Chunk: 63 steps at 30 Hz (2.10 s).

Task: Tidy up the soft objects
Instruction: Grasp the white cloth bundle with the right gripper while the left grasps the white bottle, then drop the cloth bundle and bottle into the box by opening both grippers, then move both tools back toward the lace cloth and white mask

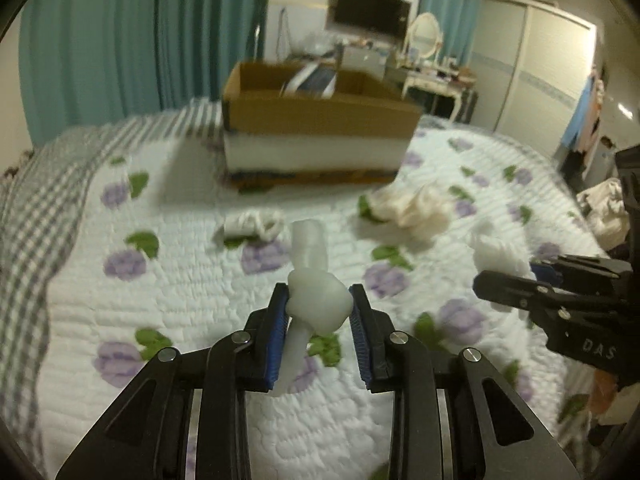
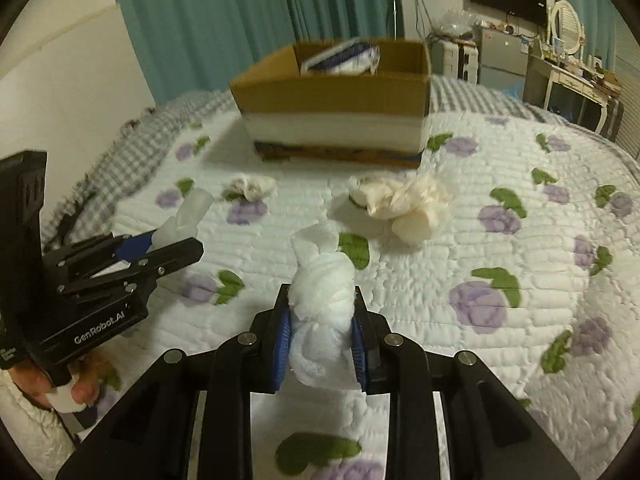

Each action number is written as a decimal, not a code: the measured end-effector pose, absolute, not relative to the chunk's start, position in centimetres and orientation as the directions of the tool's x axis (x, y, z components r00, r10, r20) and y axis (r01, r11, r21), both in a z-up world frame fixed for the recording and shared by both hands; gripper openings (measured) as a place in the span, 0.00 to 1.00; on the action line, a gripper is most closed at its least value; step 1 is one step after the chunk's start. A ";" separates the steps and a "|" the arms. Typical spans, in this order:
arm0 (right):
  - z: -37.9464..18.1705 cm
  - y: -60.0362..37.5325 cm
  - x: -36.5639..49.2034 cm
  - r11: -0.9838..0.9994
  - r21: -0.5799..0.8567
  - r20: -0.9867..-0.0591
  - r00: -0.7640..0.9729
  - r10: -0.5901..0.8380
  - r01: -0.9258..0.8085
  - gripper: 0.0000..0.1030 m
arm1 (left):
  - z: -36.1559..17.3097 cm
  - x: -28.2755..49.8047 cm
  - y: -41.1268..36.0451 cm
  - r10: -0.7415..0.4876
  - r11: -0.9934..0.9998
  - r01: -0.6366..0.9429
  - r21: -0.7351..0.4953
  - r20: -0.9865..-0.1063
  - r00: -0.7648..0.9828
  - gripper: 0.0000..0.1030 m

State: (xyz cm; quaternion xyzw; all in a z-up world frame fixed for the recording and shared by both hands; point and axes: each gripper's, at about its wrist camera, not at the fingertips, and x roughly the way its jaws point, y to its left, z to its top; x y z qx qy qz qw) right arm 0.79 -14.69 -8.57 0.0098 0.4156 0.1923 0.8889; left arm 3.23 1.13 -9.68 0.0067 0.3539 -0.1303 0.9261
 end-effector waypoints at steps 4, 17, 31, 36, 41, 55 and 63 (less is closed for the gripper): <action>-5.5 -15.0 0.1 0.924 0.173 -0.692 0.625 0.361 -0.341 0.25 | -6.8 2.6 1.3 -0.214 0.972 0.231 -0.054 -0.614 0.760 0.28; 3.9 -14.5 7.0 0.920 0.052 -0.581 0.737 0.345 -0.389 0.25 | 1.8 8.7 -0.2 -0.162 0.973 0.222 0.065 -0.497 0.853 0.29; -0.7 -13.6 24.7 0.931 0.075 -0.622 0.713 0.324 -0.358 0.30 | -3.1 27.3 0.3 0.001 0.985 0.102 0.137 -0.600 0.800 0.31; -2.2 -14.4 26.4 0.937 0.085 -0.596 0.737 0.319 -0.338 0.84 | -4.2 28.7 0.1 -0.011 0.977 0.136 0.161 -0.605 0.796 0.33; -0.2 -15.3 24.9 0.946 0.073 -0.557 0.774 0.301 -0.315 0.85 | -2.1 26.3 0.5 0.017 0.979 0.098 0.176 -0.558 0.830 0.56; 13.8 -17.6 9.6 0.963 -0.029 -0.408 0.883 0.233 -0.267 0.98 | 12.2 7.4 2.7 -0.076 0.986 0.116 0.116 -0.299 0.951 0.83; 17.3 -17.1 -0.3 0.961 -0.072 -0.325 0.917 0.232 -0.268 0.99 | 13.3 1.1 3.7 -0.036 0.990 0.072 0.118 -0.287 0.957 0.83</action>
